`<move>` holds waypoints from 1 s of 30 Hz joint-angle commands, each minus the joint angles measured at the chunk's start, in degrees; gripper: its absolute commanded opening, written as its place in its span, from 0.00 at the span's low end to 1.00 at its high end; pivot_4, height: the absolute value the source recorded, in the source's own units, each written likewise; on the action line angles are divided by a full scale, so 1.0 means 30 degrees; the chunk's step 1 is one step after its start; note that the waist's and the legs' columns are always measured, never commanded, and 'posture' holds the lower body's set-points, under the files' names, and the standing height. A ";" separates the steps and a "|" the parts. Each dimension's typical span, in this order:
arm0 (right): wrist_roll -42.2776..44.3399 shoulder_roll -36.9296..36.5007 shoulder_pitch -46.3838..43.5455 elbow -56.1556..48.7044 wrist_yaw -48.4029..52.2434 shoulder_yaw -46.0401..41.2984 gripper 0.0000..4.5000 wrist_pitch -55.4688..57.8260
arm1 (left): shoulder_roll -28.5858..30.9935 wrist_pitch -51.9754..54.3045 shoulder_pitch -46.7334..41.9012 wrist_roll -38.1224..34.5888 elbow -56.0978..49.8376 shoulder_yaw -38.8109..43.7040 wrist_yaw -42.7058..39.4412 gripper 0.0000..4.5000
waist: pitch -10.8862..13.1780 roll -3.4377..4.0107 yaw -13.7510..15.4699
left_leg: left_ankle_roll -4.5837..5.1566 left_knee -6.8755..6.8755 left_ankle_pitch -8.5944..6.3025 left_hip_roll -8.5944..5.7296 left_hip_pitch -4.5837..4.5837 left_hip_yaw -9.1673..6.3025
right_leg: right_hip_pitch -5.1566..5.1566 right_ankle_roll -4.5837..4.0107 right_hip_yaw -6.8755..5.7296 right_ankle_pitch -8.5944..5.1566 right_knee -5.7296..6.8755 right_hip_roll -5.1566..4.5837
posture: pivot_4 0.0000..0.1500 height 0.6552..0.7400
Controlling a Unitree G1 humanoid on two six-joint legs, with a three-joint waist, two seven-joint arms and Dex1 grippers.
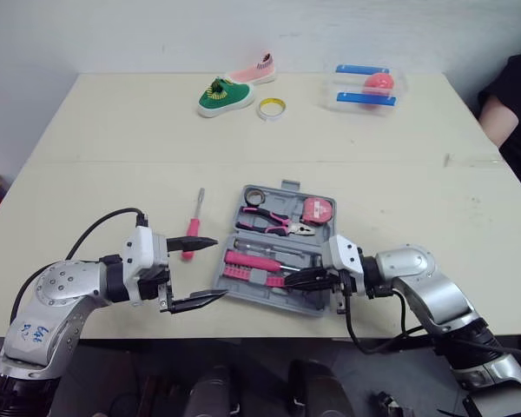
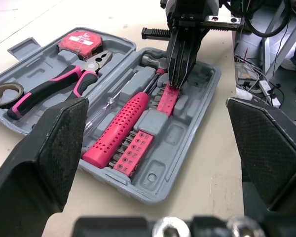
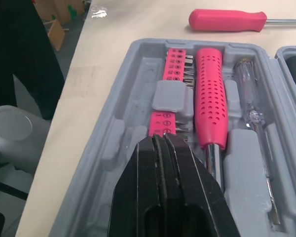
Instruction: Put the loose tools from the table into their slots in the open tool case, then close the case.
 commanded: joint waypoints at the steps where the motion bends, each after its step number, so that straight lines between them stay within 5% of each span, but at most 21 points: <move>1: -0.2186 -0.0861 -0.0199 -0.0455 -0.0212 0.1329 0.00 0.0628 | 0.0039 -0.0162 -0.0005 -0.0159 -0.0507 0.0235 -0.0043 1.00 | 0.0000 0.0000 -0.0004 | 0.0000 0.0002 0.0000 0.0000 0.0001 0.0000 | 0.0000 0.0000 0.0001 0.0000 0.0003 -0.0002 | 1.00 1.00; 9: -0.2568 -0.0833 0.0046 -0.1528 -0.0851 0.1583 0.00 0.1502 | 0.0078 -0.0279 -0.0021 0.0093 -0.0248 0.0450 0.0147 1.00 | -0.0042 -0.0066 0.0011 | -0.0008 0.0005 -0.0005 0.0004 0.0046 -0.0003 | 0.0037 -0.0006 0.0001 -0.0003 0.0007 -0.0019 | 1.00 1.00; 14: 0.0735 0.0240 0.0586 -0.1588 -0.0367 -0.1885 0.00 -0.1181 | -0.0264 -0.0857 0.0738 0.0426 0.0132 0.1879 0.1202 1.00 | -0.0043 -0.0072 0.0013 | -0.0007 0.0002 -0.0005 0.0001 0.0039 -0.0005 | 0.0032 -0.0007 0.0002 -0.0004 0.0007 -0.0020 | 1.00 1.00; 20: 0.4506 -0.2599 0.1698 -0.0502 0.0770 -0.7083 0.00 0.0918 | -0.0528 -0.2236 0.2805 0.1038 0.2565 0.6295 0.2608 1.00 | -0.0028 -0.0071 0.0027 | 0.0030 0.0004 -0.0026 -0.0006 0.0028 -0.0002 | 0.0035 -0.0003 -0.0007 -0.0002 -0.0024 -0.0031 | 1.00 1.00; 24: 0.3814 -0.3519 0.2665 0.2528 0.0359 -1.1019 0.31 -0.2654 | -0.0583 -0.2967 0.4153 0.1289 0.5059 0.9673 0.3636 1.00 | -0.0028 -0.0071 0.0012 | 0.0026 -0.0004 -0.0032 0.0014 0.0036 -0.0004 | 0.0033 -0.0004 -0.0007 -0.0002 -0.0017 -0.0025 | 1.00 1.00; 30: 0.2143 -0.6141 0.3275 1.1670 0.0150 -1.4314 0.95 -0.8280 | -0.0070 -0.5333 0.4353 0.2922 1.0716 1.2265 0.5449 1.00 | -0.0028 -0.0074 0.0076 | 0.0084 -0.0001 -0.0063 -0.0036 0.0038 0.0040 | 0.0041 0.0015 -0.0014 0.0007 -0.0054 -0.0030 | 1.00 1.00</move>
